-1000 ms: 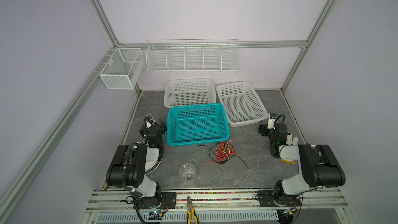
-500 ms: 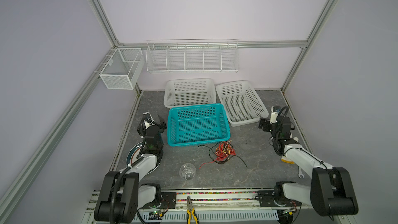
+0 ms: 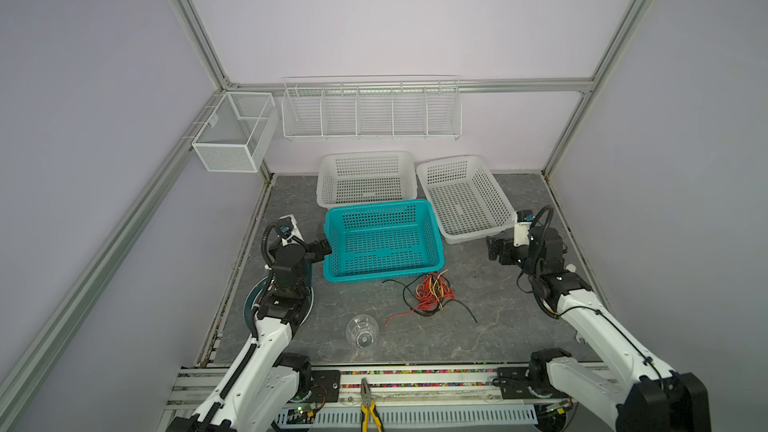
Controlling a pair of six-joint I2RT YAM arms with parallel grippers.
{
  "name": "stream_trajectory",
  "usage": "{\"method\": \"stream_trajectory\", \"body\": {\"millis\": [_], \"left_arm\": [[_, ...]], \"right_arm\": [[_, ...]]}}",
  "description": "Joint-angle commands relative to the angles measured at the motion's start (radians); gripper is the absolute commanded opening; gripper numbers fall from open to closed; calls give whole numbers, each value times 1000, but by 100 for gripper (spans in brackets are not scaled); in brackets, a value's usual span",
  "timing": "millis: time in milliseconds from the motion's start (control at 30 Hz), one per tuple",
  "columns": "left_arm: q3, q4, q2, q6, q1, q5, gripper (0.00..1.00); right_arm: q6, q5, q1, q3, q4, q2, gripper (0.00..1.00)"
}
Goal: Untangle the cables
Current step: 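Reach the right gripper onto the wire bundle while the left arm advances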
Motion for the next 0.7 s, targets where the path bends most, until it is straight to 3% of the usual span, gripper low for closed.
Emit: {"method": "stream_trajectory", "body": {"millis": [0, 167, 367, 667], "left_arm": [[24, -94, -11, -63, -77, 82, 99], [63, -130, 30, -49, -252, 13, 99], [88, -78, 84, -33, -413, 15, 99], [110, -21, 168, -33, -527, 38, 99]], "right_arm": [[38, -74, 65, 11, -98, -33, 92], [41, -96, 171, 11, -152, -64, 87], [82, -121, 294, 14, -161, -69, 78], [132, -77, 488, 17, -153, -34, 61]]}}
